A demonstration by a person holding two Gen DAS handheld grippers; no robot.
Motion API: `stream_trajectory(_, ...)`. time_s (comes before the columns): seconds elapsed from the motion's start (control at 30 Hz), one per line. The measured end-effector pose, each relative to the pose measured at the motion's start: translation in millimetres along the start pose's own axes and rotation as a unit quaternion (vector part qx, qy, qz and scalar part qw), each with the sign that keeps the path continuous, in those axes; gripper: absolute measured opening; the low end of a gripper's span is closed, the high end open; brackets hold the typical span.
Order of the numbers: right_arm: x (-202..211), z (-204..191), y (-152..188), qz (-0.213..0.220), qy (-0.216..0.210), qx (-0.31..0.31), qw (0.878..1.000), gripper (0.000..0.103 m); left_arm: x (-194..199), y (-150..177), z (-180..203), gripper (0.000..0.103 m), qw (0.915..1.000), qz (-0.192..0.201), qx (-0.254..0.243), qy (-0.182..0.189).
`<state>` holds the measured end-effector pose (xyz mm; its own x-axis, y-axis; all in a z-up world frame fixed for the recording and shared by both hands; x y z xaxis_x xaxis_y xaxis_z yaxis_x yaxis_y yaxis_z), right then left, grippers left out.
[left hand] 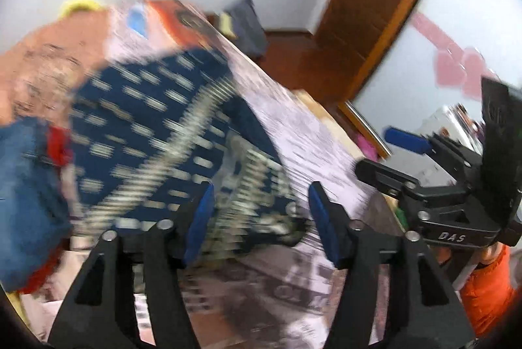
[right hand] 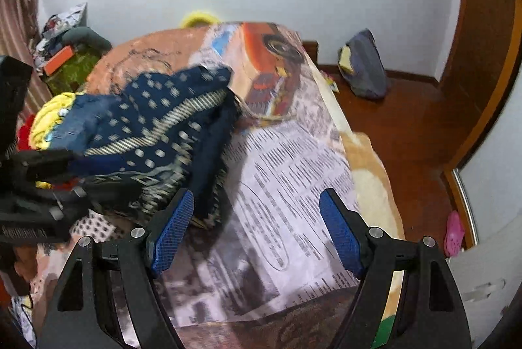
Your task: Fold large clothes
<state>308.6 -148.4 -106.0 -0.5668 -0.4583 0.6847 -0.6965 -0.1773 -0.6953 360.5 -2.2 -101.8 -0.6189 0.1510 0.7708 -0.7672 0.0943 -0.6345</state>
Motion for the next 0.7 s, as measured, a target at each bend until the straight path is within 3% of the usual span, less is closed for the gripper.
stream_trajectory(0.1,1,-14,-10,0.011,-0.013,0.015,1.0,0.077,21,-4,-34,0.07,0.9973,0.039,0.009,-0.062)
stream_trajectory(0.23,-23,-35,-21,0.002,-0.041,0.026,0.999,0.077,18,-3,-80,0.073,0.9919,0.035,0.034,-0.117)
stream_trajectory(0.33,-50,-50,-21,-0.018,-0.059,0.03,0.998,0.077,1,4,-97,0.073,0.9913,0.009,0.056,-0.119)
stream_trajectory(0.5,-95,-57,-10,-0.07,-0.1,-0.001,0.992,0.077,-34,32,-104,0.073,0.9909,-0.03,0.048,-0.122)
stream_trajectory(0.7,-115,-38,6,-0.095,-0.05,0.001,0.994,0.077,-33,50,-110,0.081,0.9914,-0.02,0.064,-0.113)
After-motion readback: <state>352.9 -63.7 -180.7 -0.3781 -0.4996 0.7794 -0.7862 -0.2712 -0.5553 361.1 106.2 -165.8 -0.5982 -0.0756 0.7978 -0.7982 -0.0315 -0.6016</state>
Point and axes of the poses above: each gripper's, at about its wrist camera, not at the fingertips, and x roughly against the way its jaws point, z to its right, y to its underside, the point moved 1 cm from there along -x, roughly the way its jaws point, and after that the axes turned 13 degrees about -y, right-handed, at the moved point
